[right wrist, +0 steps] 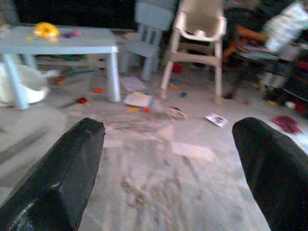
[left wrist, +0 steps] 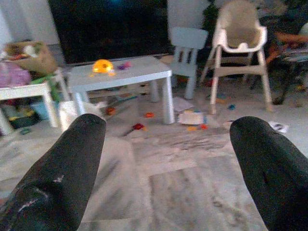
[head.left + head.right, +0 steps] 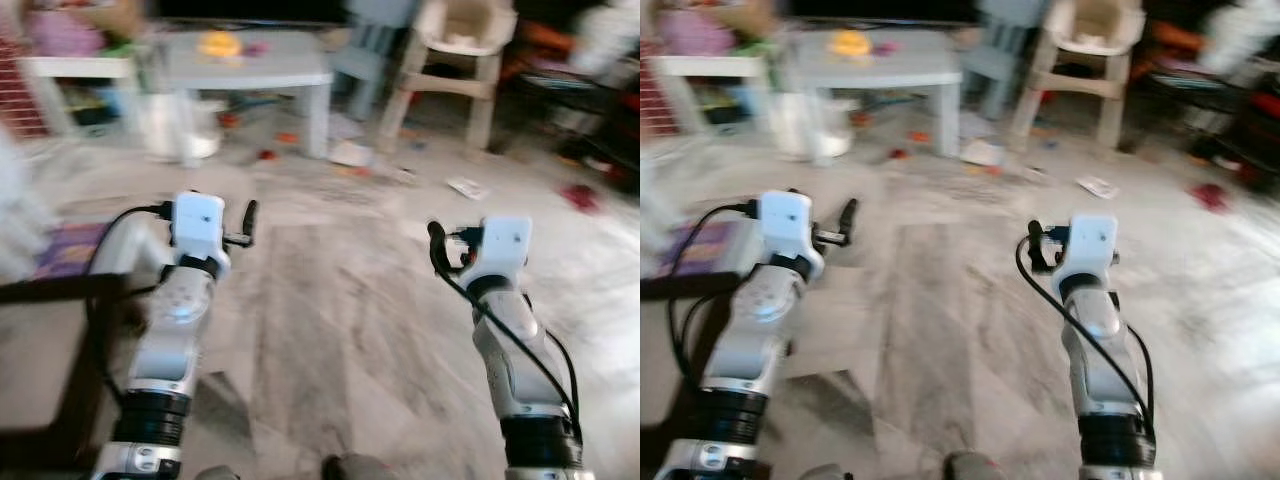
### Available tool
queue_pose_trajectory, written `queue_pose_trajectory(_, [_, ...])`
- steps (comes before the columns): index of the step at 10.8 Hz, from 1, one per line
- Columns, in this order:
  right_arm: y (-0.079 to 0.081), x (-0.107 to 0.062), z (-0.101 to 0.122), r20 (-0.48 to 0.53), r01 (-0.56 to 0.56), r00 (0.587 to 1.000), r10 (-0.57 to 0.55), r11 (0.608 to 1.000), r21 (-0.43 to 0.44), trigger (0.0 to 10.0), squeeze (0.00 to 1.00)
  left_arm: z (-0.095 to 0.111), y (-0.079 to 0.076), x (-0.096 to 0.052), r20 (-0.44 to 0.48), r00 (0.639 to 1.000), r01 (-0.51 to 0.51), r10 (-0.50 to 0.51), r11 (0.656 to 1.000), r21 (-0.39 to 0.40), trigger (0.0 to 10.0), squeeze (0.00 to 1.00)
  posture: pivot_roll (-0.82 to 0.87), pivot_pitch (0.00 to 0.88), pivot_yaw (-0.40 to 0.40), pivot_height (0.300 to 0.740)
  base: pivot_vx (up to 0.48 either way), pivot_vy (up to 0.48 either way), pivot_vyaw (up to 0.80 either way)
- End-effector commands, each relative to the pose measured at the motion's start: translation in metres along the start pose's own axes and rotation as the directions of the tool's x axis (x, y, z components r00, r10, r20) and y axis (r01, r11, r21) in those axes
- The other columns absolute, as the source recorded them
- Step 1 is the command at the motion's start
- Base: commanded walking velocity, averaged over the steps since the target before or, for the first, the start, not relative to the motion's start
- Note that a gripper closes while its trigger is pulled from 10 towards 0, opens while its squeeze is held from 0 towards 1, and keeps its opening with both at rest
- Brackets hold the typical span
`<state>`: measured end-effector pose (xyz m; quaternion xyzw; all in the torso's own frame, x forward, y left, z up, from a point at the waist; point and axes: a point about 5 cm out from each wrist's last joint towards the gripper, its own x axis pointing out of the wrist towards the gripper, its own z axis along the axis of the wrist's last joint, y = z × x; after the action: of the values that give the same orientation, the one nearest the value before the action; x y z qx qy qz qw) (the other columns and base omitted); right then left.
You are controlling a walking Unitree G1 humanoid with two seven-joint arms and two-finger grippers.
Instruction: Move the pillow to the sofa
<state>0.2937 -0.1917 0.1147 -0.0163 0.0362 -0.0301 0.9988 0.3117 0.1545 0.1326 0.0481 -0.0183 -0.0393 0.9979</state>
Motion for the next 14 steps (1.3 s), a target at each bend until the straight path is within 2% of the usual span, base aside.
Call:
queue_pose_trajectory(1, [-0.003,0.001,0.003,0.006,0.010,1.000,-0.010,1.000,0.015,10.0,0.00,0.001,0.004,0.002,-0.008,1.000,0.002,-0.002,1.000,-0.030,10.0,0.00,-0.06,0.000,-0.053,0.740,0.345,0.000,-0.80])
queue_pose_trajectory(3, [0.002,0.005,0.009,0.011,0.003,1.000,-0.003,1.000,0.021,10.0,0.00,0.006,-0.001,0.004,0.014,1.000,0.028,-0.028,0.999,-0.024,10.0,0.00,-0.06,0.000,-0.053,0.740,0.377,0.000,-0.80])
queue_pose_trajectory(9, [0.003,0.007,0.009,0.016,-0.003,1.000,0.002,0.999,0.045,10.0,0.00,0.005,-0.012,0.004,0.005,0.992,0.123,-0.123,0.991,-0.052,10.0,0.00,-0.05,0.000,-0.054,0.740,0.375,0.000,-0.78])
queue_pose_trajectory(14, [0.003,0.007,0.008,0.010,0.001,1.000,-0.002,0.999,0.053,10.0,0.00,0.002,-0.013,0.005,-0.012,0.991,0.129,-0.130,0.989,-0.070,10.0,0.00,-0.05,0.000,-0.053,0.740,0.000,0.000,-0.77])
